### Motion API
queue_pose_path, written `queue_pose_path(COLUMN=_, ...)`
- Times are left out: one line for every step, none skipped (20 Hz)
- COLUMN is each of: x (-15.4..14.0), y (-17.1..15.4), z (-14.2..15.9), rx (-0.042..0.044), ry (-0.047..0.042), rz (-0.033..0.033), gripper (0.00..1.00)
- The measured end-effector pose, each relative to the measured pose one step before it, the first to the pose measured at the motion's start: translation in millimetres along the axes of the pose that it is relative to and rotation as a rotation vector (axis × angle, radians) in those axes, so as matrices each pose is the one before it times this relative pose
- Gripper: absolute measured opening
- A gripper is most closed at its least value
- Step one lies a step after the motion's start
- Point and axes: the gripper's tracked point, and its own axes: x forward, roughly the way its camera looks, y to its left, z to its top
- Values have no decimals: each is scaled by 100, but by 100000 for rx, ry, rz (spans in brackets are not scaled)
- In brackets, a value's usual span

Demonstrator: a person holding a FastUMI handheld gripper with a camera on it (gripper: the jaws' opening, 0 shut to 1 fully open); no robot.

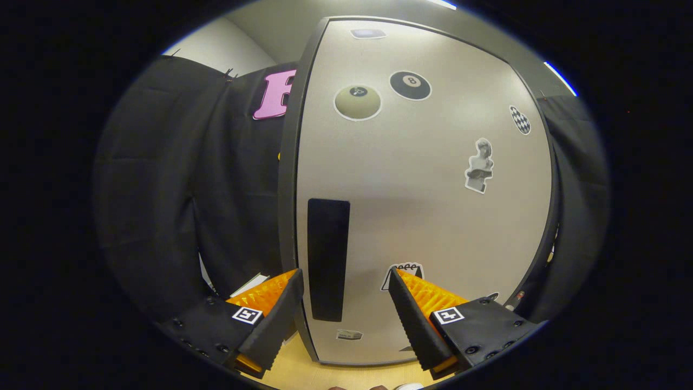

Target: Open the shoe cabinet door, grab the shoes and put them into the shoe cabinet, then close the shoe cabinet door.

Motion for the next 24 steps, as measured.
queue_pose_path(x=302, y=167, z=-234, rx=851, ry=1074, rz=503, gripper=97)
queue_pose_path(x=143, y=125, z=-113, rx=1258, ry=1035, rz=133, gripper=96)
queue_pose_path(x=186, y=190, z=-17, rx=1040, ry=573, rz=134, gripper=95)
queue_pose_path(x=111, y=5, z=42, rx=570, ry=273, rz=-561, gripper=86)
queue_pose_path(x=155, y=92, z=89, rx=290, ry=161, rz=471, gripper=77)
queue_pose_path(x=17, y=251, z=-37, rx=548, ry=357, rz=771, gripper=71)
queue_pose_path(x=-37, y=442, z=-48, rx=447, ry=23, rz=1805, gripper=64)
queue_pose_path(x=115, y=263, z=-41, rx=-267, ry=-269, rz=996, gripper=57)
queue_pose_path(x=22, y=64, z=-216, rx=-405, ry=498, rz=122, gripper=51)
queue_pose_path(x=61, y=53, z=-273, rx=129, ry=1139, rz=91, gripper=46)
queue_pose_path(x=24, y=-21, z=47, rx=809, ry=-777, rz=-141, gripper=40)
queue_pose_path(x=437, y=17, z=-209, rx=522, ry=143, rz=341, gripper=40)
queue_pose_path(x=-389, y=37, z=239, rx=-621, ry=-567, rz=123, gripper=38)
queue_pose_path(x=-45, y=-23, z=-26, rx=-439, ry=14, rz=268, gripper=36)
queue_pose_path(x=26, y=-24, z=-64, rx=112, ry=8, rz=297, gripper=33)
queue_pose_path(x=113, y=24, z=8, rx=-105, ry=-328, rz=209, gripper=33)
queue_pose_path(x=-87, y=70, z=-20, rx=-237, ry=282, rz=421, gripper=28)
queue_pose_path(x=-32, y=-30, z=-12, rx=-681, ry=-90, rz=446, gripper=23)
queue_pose_path(x=-95, y=79, z=-15, rx=-255, ry=-360, rz=992, gripper=23)
queue_pose_path(x=171, y=-35, z=-32, rx=86, ry=-257, rz=1198, gripper=20)
queue_pose_path(x=-127, y=46, z=134, rx=1052, ry=-1692, rz=1115, gripper=20)
queue_pose_path(x=-14, y=128, z=-7, rx=-35, ry=372, rz=1557, gripper=16)
queue_pose_path(x=-84, y=-37, z=-185, rx=-1496, ry=-47, rz=1134, gripper=13)
queue_pose_path(x=7, y=-75, z=83, rx=-1517, ry=-282, rz=210, gripper=10)
